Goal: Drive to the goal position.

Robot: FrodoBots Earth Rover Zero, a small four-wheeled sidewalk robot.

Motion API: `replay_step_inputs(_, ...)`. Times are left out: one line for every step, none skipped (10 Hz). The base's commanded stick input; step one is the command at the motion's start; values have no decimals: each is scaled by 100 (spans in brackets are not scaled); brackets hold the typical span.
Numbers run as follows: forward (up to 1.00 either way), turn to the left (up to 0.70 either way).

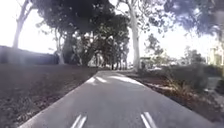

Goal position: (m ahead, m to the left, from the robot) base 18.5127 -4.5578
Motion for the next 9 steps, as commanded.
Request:
replay_step_inputs(98,0)
replay_step_inputs(98,0)
replay_step_inputs(98,0)
replay_step_inputs(98,18)
replay_step_inputs(98,38)
replay_step_inputs(98,39)
replay_step_inputs(98,17)
replay_step_inputs(98,0)
replay_step_inputs(98,0)
